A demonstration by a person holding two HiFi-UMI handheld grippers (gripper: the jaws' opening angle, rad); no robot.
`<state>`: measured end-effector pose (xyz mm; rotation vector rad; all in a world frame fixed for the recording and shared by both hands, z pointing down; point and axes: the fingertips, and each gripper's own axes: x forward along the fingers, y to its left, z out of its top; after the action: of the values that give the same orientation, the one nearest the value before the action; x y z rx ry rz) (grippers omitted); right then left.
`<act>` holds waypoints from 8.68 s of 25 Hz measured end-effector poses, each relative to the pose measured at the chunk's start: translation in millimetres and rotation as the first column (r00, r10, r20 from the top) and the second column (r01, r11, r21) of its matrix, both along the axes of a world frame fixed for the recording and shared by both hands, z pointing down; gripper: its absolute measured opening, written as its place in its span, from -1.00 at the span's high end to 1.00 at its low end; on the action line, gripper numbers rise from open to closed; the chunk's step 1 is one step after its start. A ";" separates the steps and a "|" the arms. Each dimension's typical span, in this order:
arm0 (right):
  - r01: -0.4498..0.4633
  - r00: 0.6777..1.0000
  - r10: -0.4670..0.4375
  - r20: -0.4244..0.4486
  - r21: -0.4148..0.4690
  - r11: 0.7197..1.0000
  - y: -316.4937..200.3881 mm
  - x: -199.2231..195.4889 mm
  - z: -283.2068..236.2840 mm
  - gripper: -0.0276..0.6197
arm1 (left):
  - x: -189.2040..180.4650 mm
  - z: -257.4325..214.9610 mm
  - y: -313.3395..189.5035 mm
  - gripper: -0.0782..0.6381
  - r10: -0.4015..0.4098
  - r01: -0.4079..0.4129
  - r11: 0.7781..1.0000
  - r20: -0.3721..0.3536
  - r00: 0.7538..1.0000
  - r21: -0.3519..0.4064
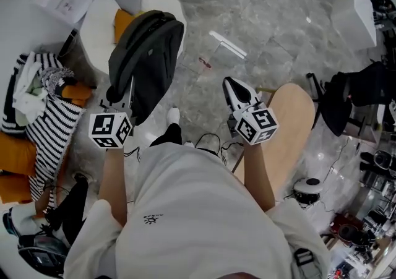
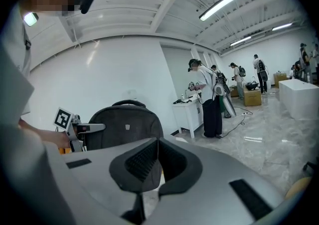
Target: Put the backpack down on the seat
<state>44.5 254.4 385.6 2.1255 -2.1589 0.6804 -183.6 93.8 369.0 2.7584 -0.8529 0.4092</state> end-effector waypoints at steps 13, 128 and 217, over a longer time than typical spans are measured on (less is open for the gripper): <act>-0.015 1.000 0.015 -0.028 0.017 1.000 -94.6 21.6 -11.8 0.84 | 28.7 8.2 -82.2 0.59 0.048 -0.048 0.999 -0.003 0.999 -0.020; 0.532 0.837 -0.462 0.292 -0.239 0.812 -564.6 36.2 459.6 0.84 | 155.5 443.2 -454.9 0.59 -0.632 0.439 0.705 -0.212 0.745 -0.557; 0.464 0.884 -0.407 0.228 -0.344 0.816 -471.1 30.1 351.2 0.84 | -11.8 413.8 -378.8 0.56 -0.686 0.596 0.564 0.078 0.724 -0.572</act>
<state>74.6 -216.7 736.7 1.3520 -2.2237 1.1215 -195.4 -285.0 782.8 1.7328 -1.3577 0.2354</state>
